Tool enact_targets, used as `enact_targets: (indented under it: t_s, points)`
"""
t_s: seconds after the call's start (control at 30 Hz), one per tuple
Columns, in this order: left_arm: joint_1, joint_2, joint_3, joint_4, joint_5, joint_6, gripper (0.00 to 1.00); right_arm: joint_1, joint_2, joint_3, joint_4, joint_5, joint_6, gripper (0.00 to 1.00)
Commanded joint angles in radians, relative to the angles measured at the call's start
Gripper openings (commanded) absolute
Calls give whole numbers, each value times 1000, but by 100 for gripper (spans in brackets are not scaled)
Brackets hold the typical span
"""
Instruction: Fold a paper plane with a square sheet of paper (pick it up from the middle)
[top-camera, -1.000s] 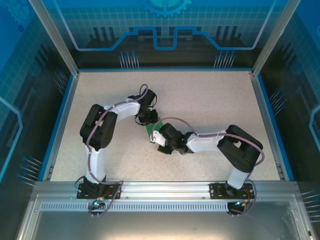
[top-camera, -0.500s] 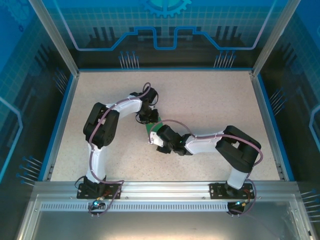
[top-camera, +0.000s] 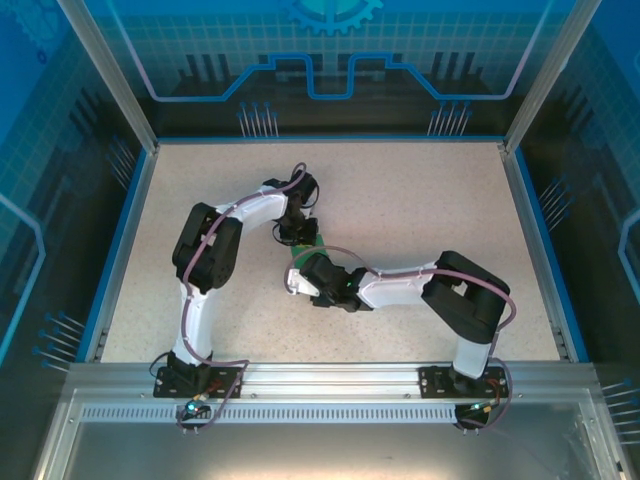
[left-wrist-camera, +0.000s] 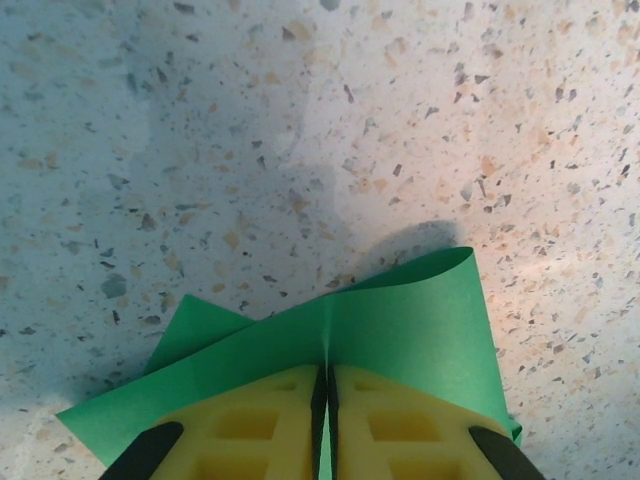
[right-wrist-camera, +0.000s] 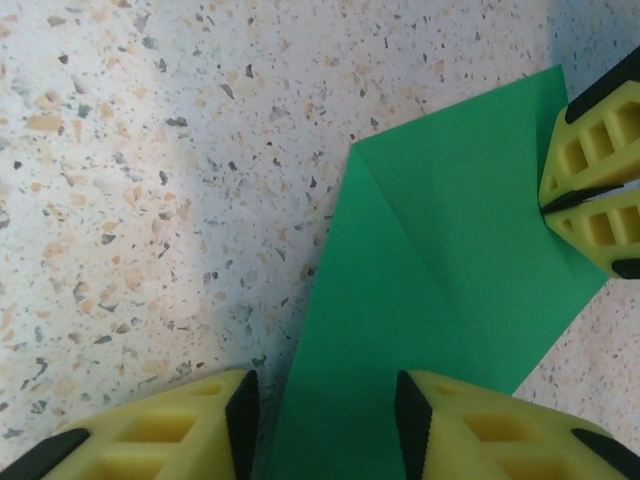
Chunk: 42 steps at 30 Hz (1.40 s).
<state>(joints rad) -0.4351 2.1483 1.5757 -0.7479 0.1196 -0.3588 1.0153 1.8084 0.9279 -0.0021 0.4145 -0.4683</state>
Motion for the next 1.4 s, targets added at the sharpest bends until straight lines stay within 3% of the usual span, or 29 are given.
enact_targets:
  t_s: [0.0, 0.2, 0.6, 0.73, 0.93, 1.2, 1.37]
  points:
    - [-6, 51, 10, -60, -16, 23, 15, 8, 31, 19, 9, 40, -8, 38]
    - [-5, 51, 19, -67, -15, 27, 15, 14, 28, 8, 25, 57, 1, 21]
    - [-5, 9, 37, -68, -5, 24, 15, 1, 12, -22, 40, 6, 104, 0]
    - [1, -35, 39, -58, 11, 13, 20, -17, -17, -43, 58, -46, 156, 0]
    - [46, -167, -26, 41, 55, -57, 36, -66, -72, -138, 138, -163, 255, 0]
    - [158, -396, -333, 334, 167, -218, 44, -174, -151, -246, 313, -393, 428, 0]
    - [167, -527, -555, 536, 209, -285, 53, -257, -177, -304, 431, -545, 558, 0]
